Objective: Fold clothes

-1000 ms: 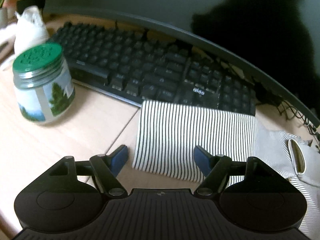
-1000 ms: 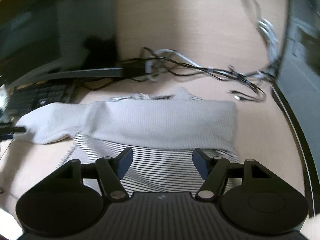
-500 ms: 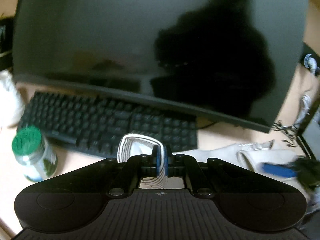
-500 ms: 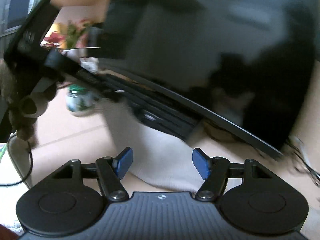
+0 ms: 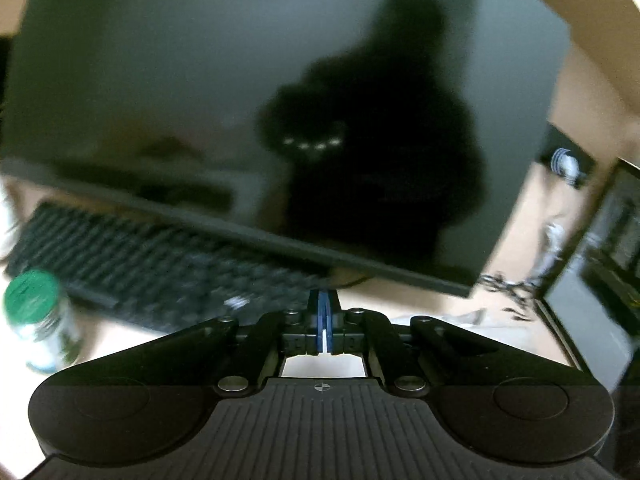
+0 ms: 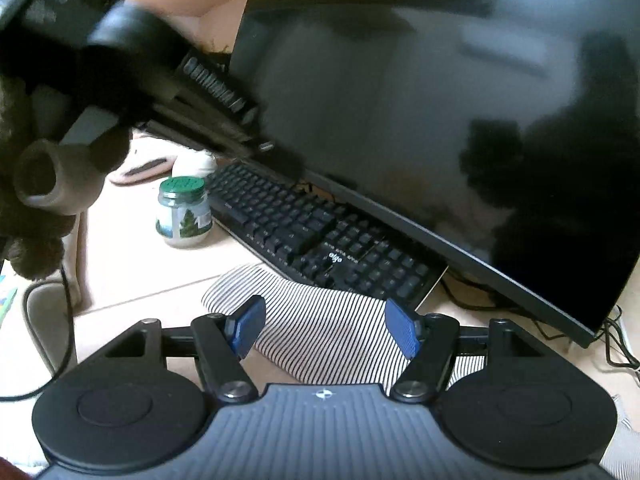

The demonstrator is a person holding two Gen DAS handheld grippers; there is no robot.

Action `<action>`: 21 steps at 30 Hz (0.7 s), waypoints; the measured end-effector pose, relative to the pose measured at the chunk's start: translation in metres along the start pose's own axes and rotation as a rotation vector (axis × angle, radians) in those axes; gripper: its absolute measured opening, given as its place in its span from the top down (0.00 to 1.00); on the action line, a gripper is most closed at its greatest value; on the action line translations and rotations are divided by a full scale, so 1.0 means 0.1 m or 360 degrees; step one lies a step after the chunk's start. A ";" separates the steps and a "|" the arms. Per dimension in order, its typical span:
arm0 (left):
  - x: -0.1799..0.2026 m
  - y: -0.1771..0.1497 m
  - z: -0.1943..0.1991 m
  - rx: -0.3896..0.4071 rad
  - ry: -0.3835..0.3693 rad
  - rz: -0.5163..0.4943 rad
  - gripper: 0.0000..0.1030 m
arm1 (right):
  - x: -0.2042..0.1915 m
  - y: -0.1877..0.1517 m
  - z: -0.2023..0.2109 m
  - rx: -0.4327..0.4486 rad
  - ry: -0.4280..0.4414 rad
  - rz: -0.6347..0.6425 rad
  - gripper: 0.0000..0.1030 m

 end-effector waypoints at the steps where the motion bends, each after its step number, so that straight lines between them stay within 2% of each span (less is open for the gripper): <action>1: 0.07 0.03 0.02 0.0015 -0.0027 -0.0028 0.97 | 0.01 -0.01 0.01 0.0000 -0.0014 -0.0009 0.35; 3: 0.01 0.01 -0.01 -0.0008 0.0002 -0.0030 0.95 | 0.04 -0.04 0.06 0.0000 -0.0041 -0.0040 0.35; 5: -0.24 -0.12 -0.11 -0.0095 0.0112 0.0075 0.87 | 0.13 -0.11 0.18 -0.0001 -0.0074 -0.0102 0.35; 7: -0.53 -0.35 -0.23 -0.0203 0.0257 0.0207 0.53 | 0.24 -0.19 0.33 -0.0006 -0.0114 -0.0173 0.35; 10: -0.77 -0.70 -0.42 -0.0351 0.0395 0.0307 0.51 | 0.45 -0.35 0.50 -0.0040 -0.0196 -0.0328 0.28; 13: -0.76 -0.96 -0.62 -0.0459 0.0427 0.0253 0.48 | 0.63 -0.50 0.66 -0.0074 -0.0280 -0.0466 0.28; 15: -0.71 -1.05 -0.74 -0.0494 0.0472 0.0197 0.48 | 0.70 -0.58 0.75 -0.0085 -0.0324 -0.0524 0.28; 17: -0.72 -1.08 -0.82 -0.0478 0.0503 0.0140 0.53 | 0.74 -0.65 0.85 -0.0091 -0.0353 -0.0549 0.28; 18: -0.69 -1.07 -0.83 -0.0453 0.0512 0.0102 0.77 | 0.77 -0.69 0.90 -0.0090 -0.0367 -0.0565 0.27; 19: -0.66 -1.03 -0.83 -0.0433 0.0508 0.0080 0.91 | 0.80 -0.72 0.94 -0.0089 -0.0382 -0.0581 0.26; 21: -0.59 -0.94 -0.83 -0.0392 0.0501 0.0037 0.95 | 0.93 -0.80 1.16 -0.0080 -0.0440 -0.0629 0.25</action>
Point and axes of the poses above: each gripper's, at about its wrist camera, not at the fingertips, and z roughly against the way its jaws point, x to its right, y to its top, the point moved 7 cm from there along -z, roughly the way its jaws point, and after that the axes turned 9 degrees about y, right-handed, at the moved point
